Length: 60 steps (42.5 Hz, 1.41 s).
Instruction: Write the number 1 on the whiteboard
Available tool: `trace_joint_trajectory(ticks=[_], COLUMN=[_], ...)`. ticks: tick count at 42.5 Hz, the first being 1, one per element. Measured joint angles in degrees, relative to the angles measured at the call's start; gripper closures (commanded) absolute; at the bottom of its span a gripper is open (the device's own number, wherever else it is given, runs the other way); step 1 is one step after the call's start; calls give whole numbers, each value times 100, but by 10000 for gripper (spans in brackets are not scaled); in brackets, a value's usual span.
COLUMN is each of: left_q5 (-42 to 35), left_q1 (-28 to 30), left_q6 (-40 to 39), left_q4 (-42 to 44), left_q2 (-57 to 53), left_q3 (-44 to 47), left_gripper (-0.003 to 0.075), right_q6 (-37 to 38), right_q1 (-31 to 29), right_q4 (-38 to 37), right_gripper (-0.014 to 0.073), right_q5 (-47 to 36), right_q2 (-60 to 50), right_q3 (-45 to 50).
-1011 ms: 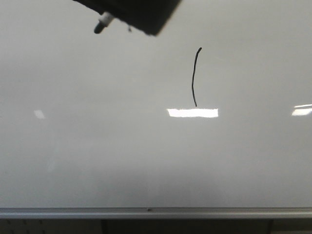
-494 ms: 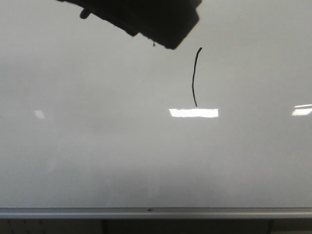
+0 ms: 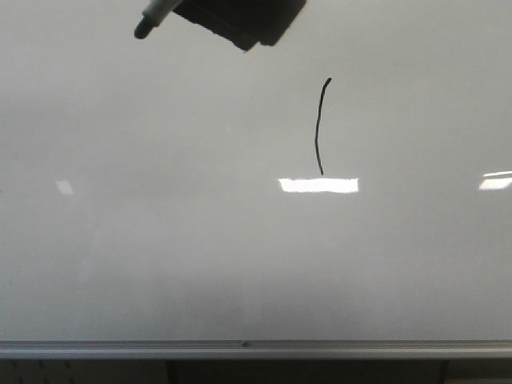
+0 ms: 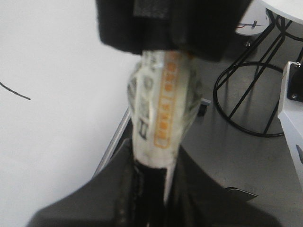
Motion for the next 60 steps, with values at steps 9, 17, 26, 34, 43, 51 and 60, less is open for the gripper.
trace_joint_trajectory(ticks=[9,17,26,34,43,51,60], left_q5=[0,0,22,76,159,162,172], left_q1=[0,0,0,105,1331,3030,4777], left_q6=[4,13,13,2,-235,-326,-495], left_q4=[0,21,149,238,255,265,252], left_q2=[0,4,4,4,4,4,4], left_q3=[0,0,0,0,90,372,849], left_gripper=[740,740,740,741,741,741,741], right_q6=[0,0,0,162,776,894,929], right_q1=[0,0,0,-135,-565,-735,-738], right_q4=[-12,-23,8,45,-140,-172,-172], right_gripper=[606,348,200,206,356,553,683], right_q5=[0,0,0,-74,-1181,-2374,-3225], right_q2=[0,0,0,-81,-683,-1659,-2711], right_q3=[0,0,-135,-339,17,1219,2674])
